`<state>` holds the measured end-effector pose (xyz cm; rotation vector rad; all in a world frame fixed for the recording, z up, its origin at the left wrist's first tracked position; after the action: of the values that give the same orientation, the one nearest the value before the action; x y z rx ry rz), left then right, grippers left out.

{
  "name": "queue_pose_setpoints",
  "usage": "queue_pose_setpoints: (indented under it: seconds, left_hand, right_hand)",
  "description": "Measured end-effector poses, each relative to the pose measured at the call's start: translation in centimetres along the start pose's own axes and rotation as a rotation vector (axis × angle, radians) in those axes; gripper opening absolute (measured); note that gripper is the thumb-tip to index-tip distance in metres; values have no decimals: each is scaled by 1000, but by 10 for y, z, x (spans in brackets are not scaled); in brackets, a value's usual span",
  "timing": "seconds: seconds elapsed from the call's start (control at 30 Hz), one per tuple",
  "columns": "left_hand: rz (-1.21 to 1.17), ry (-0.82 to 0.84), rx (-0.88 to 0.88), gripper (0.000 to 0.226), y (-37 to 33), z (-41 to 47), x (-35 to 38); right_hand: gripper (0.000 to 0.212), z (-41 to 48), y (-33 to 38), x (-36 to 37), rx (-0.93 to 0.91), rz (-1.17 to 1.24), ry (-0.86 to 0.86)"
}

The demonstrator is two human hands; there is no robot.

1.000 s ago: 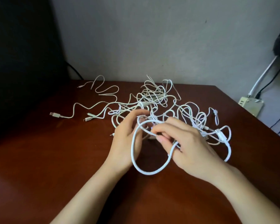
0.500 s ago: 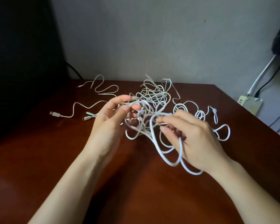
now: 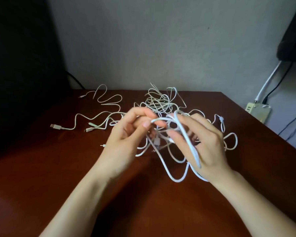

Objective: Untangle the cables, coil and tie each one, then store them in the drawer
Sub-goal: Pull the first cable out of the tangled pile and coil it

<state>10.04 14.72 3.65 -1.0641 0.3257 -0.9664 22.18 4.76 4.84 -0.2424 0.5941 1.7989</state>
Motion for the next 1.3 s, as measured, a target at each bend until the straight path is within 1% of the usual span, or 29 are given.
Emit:
queue_pose_setpoints:
  seconds: [0.13, 0.23, 0.3, 0.37, 0.4, 0.47, 0.57, 0.67, 0.73, 0.8, 0.87, 0.93, 1.03, 1.07, 1.1, 1.17, 1.2, 1.23, 1.3]
  left_hand:
    - [71, 68, -12, 12, 1, -2, 9]
    - [39, 5, -33, 17, 3, -3, 4]
    - [49, -67, -48, 21, 4, -3, -4]
    - [134, -69, -64, 26, 7, -2, -7]
    - [196, -46, -59, 29, 9, -2, -6]
    - [294, 13, -46, 35, 13, -2, 3]
    - [358, 102, -34, 38, 22, -6, 17]
    - [452, 149, -14, 25, 28, -7, 20]
    - [494, 120, -25, 18, 30, -6, 16]
    - [530, 71, -30, 15, 30, -5, 10]
    - [540, 23, -19, 19, 28, -5, 5]
    - [569, -40, -8, 26, 25, -5, -2]
    - [637, -155, -8, 18, 20, -7, -8]
    - [676, -192, 0, 21, 18, -8, -10]
    - [725, -217, 16, 21, 15, -8, -11]
    - [850, -255, 75, 13, 10, -9, -12]
    - [914, -272, 105, 12, 8, -9, -13]
    - [972, -284, 130, 15, 6, -9, -14]
    - [1102, -280, 196, 17, 0, -10, -13]
  right_hand:
    - [21, 0, -5, 5, 46, -38, 68]
    - [17, 2, -10, 2, 113, -19, 27]
    - [14, 2, -16, -1, 250, 137, -22]
    - [19, 4, -21, -1, 417, 354, -49]
    - [21, 5, -21, -1, 455, 432, -50]
    - [24, 8, -16, 0, 450, 501, -21]
    - [24, 7, -5, 6, 397, 547, 106]
    - [21, 5, 1, 10, 361, 540, 202]
    - [21, 6, 1, 8, 386, 510, 163]
    - [21, 8, -5, 4, 441, 496, 58]
    - [20, 9, -15, -4, 471, 452, -41]
    - [20, 11, -22, -13, 459, 401, -84]
    - [16, 13, -19, -18, 407, 427, -84]
    - [14, 13, -15, -18, 375, 435, -71]
    - [12, 12, -10, -17, 332, 423, -55]
    - [6, 9, 0, -13, 254, 355, 4]
    - [10, 8, 3, -10, 241, 338, 48]
    - [22, 8, 5, -7, 237, 350, 97]
    - [47, 6, 9, 0, 240, 447, 206]
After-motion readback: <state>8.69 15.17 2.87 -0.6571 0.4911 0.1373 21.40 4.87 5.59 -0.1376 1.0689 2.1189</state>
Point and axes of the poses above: each hand's wrist, its own z-axis towards the middle knuckle, its own x-axis out of the palm, y = z × x, the point moved 6 cm from there along z, towards the middle knuckle, and after that the axes turned 5 degrees about -z, right-handed, at the moved point
